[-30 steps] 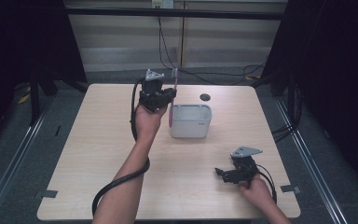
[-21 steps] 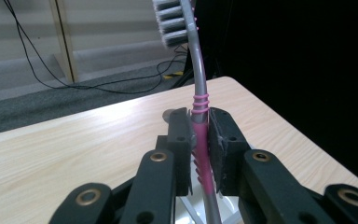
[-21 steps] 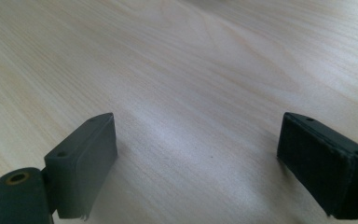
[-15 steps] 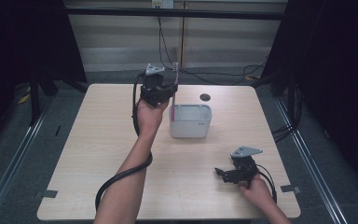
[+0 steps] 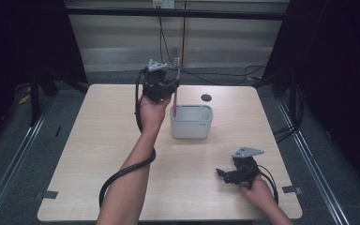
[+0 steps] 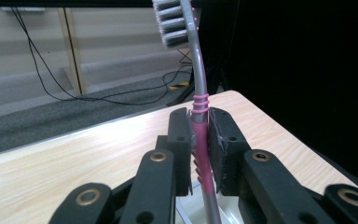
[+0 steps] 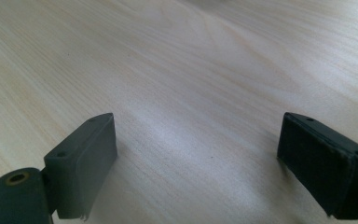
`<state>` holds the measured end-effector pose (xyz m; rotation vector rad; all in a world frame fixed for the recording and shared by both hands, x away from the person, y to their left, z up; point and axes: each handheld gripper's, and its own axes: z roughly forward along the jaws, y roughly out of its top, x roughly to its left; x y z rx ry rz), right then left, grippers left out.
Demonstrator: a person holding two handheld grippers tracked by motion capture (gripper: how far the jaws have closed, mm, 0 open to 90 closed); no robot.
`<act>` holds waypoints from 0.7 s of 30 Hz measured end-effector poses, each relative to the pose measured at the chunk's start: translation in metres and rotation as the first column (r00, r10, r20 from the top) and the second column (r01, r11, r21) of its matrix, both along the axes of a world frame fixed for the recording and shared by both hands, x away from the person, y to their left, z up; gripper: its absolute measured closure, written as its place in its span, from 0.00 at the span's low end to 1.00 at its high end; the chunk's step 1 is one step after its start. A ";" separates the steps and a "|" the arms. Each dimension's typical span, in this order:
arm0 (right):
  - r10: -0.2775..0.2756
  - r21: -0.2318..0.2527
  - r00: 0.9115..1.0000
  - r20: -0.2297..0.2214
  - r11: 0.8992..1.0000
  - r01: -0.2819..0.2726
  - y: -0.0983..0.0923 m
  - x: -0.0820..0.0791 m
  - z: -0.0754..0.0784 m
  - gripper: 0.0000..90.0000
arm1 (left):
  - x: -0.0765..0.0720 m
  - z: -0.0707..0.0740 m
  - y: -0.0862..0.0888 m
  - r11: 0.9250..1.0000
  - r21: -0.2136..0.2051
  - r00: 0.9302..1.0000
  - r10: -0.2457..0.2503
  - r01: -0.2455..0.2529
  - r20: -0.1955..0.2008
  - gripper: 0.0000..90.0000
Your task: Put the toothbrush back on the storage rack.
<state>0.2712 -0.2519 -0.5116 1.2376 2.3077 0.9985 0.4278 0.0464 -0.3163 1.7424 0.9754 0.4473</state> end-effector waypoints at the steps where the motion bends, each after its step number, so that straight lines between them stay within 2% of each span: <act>1: 0.000 0.000 1.000 0.000 1.000 0.000 0.000 0.000 0.000 0.12 | 0.000 0.000 0.000 1.000 0.000 1.000 0.001 -0.001 0.004 0.89; 7: 0.002 -0.001 1.000 0.000 1.000 -0.002 0.000 0.000 0.000 0.12 | 0.003 -0.001 -0.002 1.000 0.004 1.000 0.015 -0.016 0.017 0.89; 12: 0.002 -0.001 1.000 -0.001 1.000 -0.002 0.000 0.000 0.000 0.12 | 0.006 -0.007 -0.001 1.000 0.011 0.999 0.029 -0.029 0.027 0.89; 18: 0.005 -0.003 1.000 0.001 1.000 -0.005 0.000 0.001 0.000 0.12 | 0.010 -0.014 -0.001 0.999 0.010 0.999 0.044 -0.044 0.020 0.89; 21: 0.005 -0.006 1.000 0.002 1.000 -0.005 -0.001 0.001 0.000 0.12 | 0.012 -0.017 -0.002 0.999 0.007 0.998 0.052 -0.052 0.033 0.89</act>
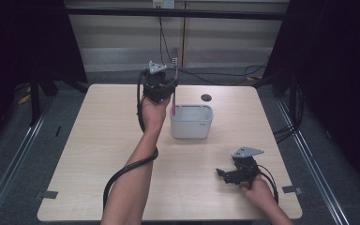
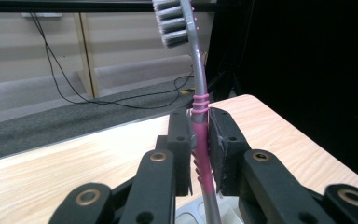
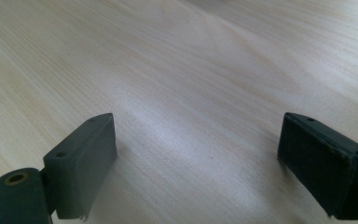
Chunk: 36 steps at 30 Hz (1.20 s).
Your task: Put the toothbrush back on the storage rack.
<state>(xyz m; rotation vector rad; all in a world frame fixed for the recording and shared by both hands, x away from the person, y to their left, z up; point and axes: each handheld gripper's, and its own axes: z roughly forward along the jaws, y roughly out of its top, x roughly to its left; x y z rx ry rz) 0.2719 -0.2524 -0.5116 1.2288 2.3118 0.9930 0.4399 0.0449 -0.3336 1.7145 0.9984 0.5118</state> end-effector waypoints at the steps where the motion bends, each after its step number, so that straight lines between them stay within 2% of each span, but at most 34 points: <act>1: 0.001 0.001 1.000 -0.001 1.000 -0.001 0.000 0.000 0.000 0.12 | 0.001 -0.002 -0.001 1.000 0.003 1.000 0.000 0.000 0.004 0.89; 8: 0.004 0.000 1.000 0.003 1.000 -0.004 0.000 0.000 0.000 0.12 | 0.001 -0.009 -0.005 1.000 0.002 1.000 0.009 -0.009 0.021 0.89; 22: 0.009 -0.002 1.000 0.002 1.000 -0.009 0.000 0.001 0.000 0.12 | 0.007 -0.026 -0.006 0.999 0.022 1.000 0.023 -0.023 0.012 0.88; 27: 0.009 -0.001 1.000 0.001 1.000 -0.009 0.000 0.001 0.000 0.12 | 0.006 -0.030 -0.009 0.999 0.040 1.000 0.014 -0.015 0.023 0.88; 36: 0.012 -0.001 1.000 0.001 1.000 -0.012 0.000 0.001 0.000 0.12 | 0.004 -0.040 -0.008 0.999 0.049 1.000 0.011 -0.012 0.009 0.88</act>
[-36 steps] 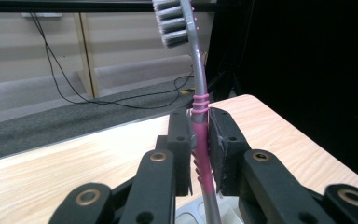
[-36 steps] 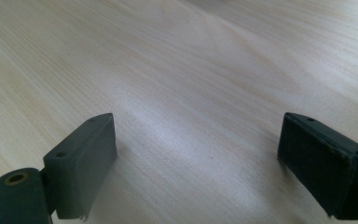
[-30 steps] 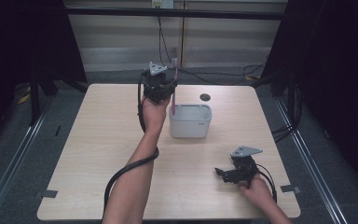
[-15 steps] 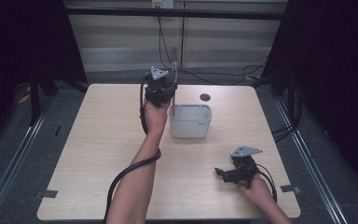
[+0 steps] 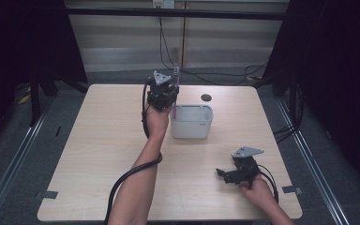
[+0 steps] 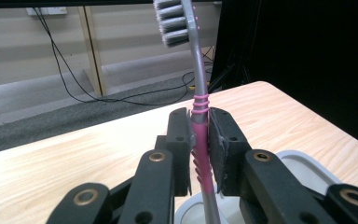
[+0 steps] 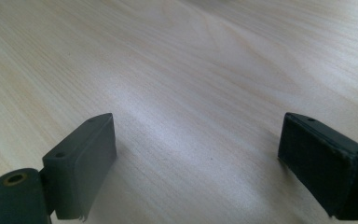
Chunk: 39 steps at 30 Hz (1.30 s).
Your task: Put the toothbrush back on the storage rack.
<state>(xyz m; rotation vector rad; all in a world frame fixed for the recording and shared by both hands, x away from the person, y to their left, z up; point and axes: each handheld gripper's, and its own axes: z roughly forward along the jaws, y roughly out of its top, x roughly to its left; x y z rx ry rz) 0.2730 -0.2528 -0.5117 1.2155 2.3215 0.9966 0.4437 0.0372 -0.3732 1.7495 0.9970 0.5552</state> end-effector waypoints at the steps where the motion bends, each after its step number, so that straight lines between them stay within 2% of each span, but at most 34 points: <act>1: 0.001 0.000 1.000 0.001 1.000 -0.001 0.000 0.000 0.000 0.12 | 0.000 -0.001 0.000 1.000 -0.001 1.000 0.003 -0.003 -0.001 0.88; 4: 0.003 -0.003 1.000 0.001 1.000 -0.003 0.000 0.000 0.000 0.12 | -0.003 -0.004 0.001 1.000 -0.011 1.000 0.004 -0.004 -0.008 0.88; 16: 0.003 -0.002 1.000 0.000 1.000 -0.003 0.000 0.000 0.000 0.12 | -0.009 -0.017 0.006 1.000 -0.007 0.999 0.001 -0.001 -0.035 0.88; 39: 0.002 -0.001 1.000 0.000 1.000 -0.002 0.000 0.000 0.000 0.12 | -0.019 -0.027 0.015 1.000 -0.017 0.998 0.001 -0.002 -0.070 0.88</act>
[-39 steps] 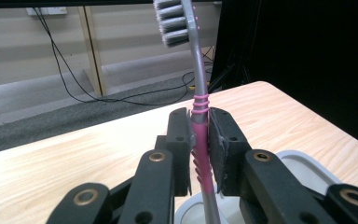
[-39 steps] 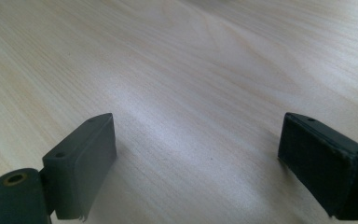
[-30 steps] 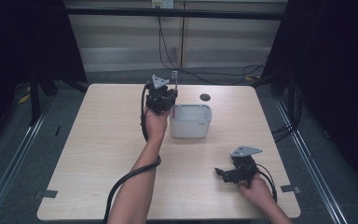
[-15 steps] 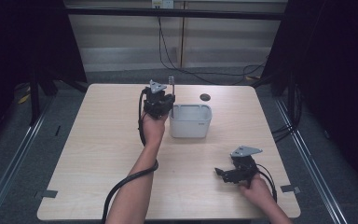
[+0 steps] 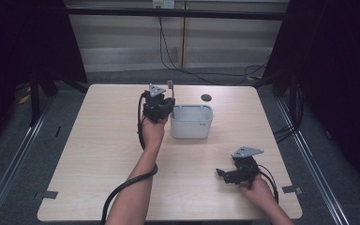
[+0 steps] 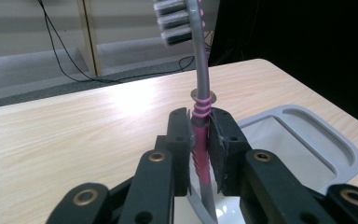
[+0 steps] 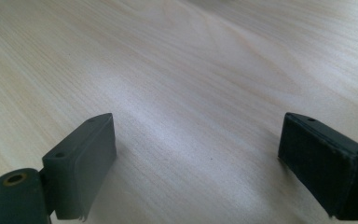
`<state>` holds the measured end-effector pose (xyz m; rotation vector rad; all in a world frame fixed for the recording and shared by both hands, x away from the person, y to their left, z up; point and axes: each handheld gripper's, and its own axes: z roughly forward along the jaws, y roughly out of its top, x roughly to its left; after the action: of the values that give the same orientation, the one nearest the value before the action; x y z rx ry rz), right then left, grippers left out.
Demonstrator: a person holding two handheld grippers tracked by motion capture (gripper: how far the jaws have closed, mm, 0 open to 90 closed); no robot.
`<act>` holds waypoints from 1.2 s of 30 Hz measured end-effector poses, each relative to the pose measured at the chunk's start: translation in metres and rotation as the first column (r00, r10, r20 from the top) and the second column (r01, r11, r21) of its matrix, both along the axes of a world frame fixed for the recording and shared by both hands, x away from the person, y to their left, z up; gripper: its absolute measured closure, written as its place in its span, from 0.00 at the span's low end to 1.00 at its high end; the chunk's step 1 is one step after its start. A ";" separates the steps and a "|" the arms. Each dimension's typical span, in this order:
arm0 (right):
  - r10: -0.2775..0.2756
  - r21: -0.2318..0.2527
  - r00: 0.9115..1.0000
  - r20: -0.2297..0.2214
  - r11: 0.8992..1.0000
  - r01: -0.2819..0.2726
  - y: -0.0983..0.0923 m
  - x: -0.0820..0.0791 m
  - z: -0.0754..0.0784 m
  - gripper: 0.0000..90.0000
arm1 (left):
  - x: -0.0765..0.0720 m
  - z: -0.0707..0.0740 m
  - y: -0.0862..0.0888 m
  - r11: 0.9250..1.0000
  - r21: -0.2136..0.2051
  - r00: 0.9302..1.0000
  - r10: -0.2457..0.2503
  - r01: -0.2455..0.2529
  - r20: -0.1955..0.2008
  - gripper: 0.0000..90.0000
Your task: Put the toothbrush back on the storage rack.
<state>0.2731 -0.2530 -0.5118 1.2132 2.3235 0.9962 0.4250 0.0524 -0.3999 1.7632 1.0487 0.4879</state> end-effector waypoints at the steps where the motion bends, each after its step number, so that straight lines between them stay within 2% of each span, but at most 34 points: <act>1: 0.000 0.000 1.000 0.000 1.000 0.000 0.000 0.000 0.000 0.12 | 0.000 0.000 0.000 1.000 0.000 1.000 0.001 -0.001 -0.001 0.88; 5: 0.000 0.000 1.000 0.000 1.000 0.000 0.000 0.000 0.000 0.12 | -0.002 -0.001 0.002 1.000 0.010 1.000 -0.002 0.002 -0.001 0.88; 10: 0.000 0.000 1.000 -0.001 1.000 0.000 0.000 0.000 0.000 0.12 | -0.005 -0.002 0.003 1.000 0.001 1.000 -0.005 0.005 -0.008 0.88; 21: 0.000 0.001 1.000 0.000 1.000 0.000 0.000 0.000 0.000 0.12 | -0.010 -0.008 0.002 1.000 0.022 1.000 -0.020 0.021 -0.018 0.87; 36: -0.001 0.001 1.000 0.000 1.000 0.001 0.000 0.000 0.000 0.12 | -0.015 -0.014 -0.006 0.998 0.041 0.999 -0.043 0.044 -0.027 0.87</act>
<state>0.2730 -0.2529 -0.5118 1.2143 2.3230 0.9966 0.4096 0.0461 -0.4136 1.8299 1.0229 0.4639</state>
